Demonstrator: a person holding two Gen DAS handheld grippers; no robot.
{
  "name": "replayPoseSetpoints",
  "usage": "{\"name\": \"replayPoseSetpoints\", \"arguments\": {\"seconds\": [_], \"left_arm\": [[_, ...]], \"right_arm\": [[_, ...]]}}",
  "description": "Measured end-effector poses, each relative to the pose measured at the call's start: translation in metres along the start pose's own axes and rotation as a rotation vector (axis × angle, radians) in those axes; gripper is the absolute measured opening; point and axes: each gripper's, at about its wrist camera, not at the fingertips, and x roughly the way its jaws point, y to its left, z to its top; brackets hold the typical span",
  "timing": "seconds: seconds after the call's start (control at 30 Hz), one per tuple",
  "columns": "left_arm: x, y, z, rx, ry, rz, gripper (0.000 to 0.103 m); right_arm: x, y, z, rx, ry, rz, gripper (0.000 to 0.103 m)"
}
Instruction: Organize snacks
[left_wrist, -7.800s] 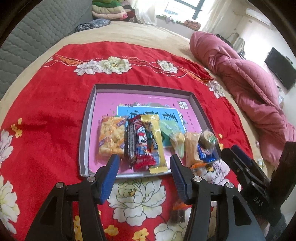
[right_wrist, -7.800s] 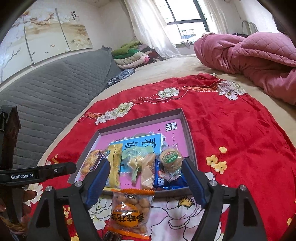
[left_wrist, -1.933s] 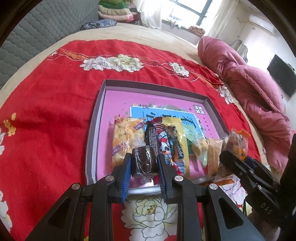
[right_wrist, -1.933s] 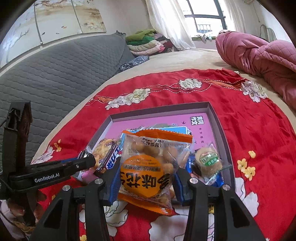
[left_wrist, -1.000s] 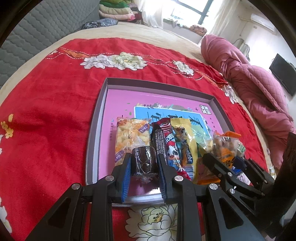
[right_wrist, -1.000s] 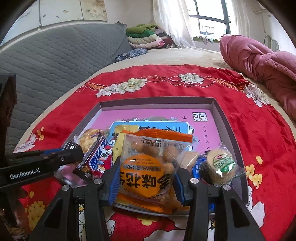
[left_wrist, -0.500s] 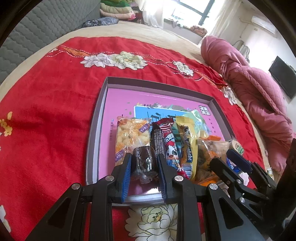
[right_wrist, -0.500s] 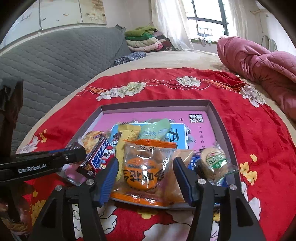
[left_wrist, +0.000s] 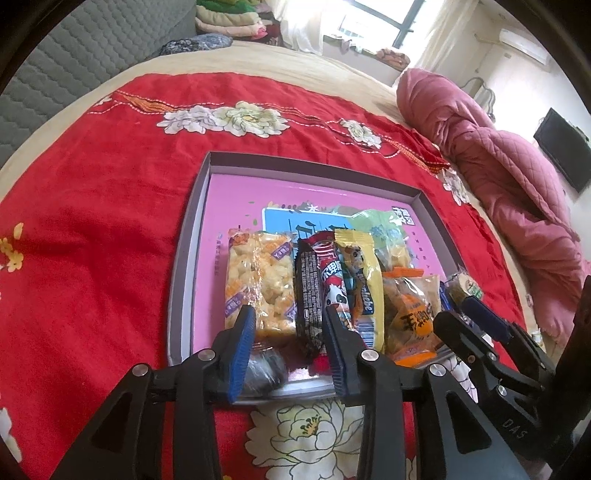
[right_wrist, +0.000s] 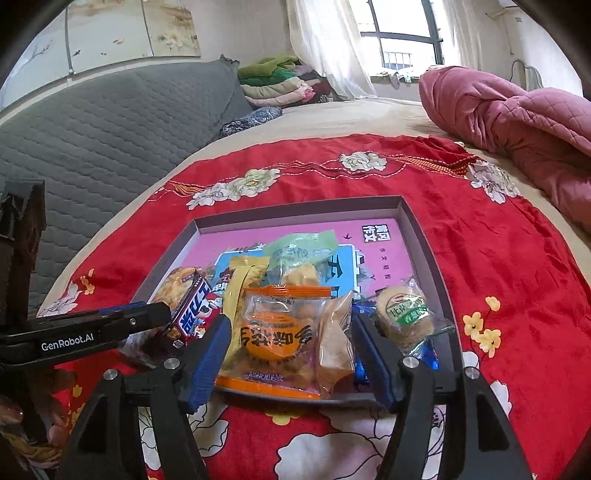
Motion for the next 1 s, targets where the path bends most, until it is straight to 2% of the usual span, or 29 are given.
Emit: {"name": "replayPoseSetpoints", "arguments": {"seconds": [0.2, 0.33, 0.43, 0.57, 0.63, 0.83, 1.0], "left_arm": [[-0.002, 0.0, -0.001, 0.0, 0.005, 0.008, 0.045], [-0.005, 0.0, -0.001, 0.002, 0.002, 0.014, 0.045], [-0.007, -0.002, 0.0, 0.007, 0.0, 0.018, 0.046], [-0.01, -0.004, 0.0, 0.014, -0.002, 0.024, 0.055], [-0.012, -0.004, -0.001, 0.014, -0.003, 0.027, 0.055], [-0.018, -0.005, -0.003, 0.019, -0.004, 0.036, 0.056], [-0.027, -0.01, -0.005, 0.038, -0.012, 0.032, 0.064]], "right_arm": [[-0.004, 0.0, 0.0, 0.001, -0.01, -0.001, 0.067], [-0.007, -0.002, 0.001, 0.004, -0.017, -0.008, 0.073], [-0.01, -0.004, 0.001, 0.009, -0.024, -0.015, 0.074], [-0.013, -0.007, 0.003, 0.009, -0.034, -0.027, 0.075], [-0.016, -0.008, 0.002, 0.008, -0.043, -0.038, 0.08], [-0.023, -0.009, 0.003, 0.0, -0.071, -0.066, 0.085], [-0.032, -0.011, 0.002, -0.005, -0.084, -0.082, 0.089]]}}
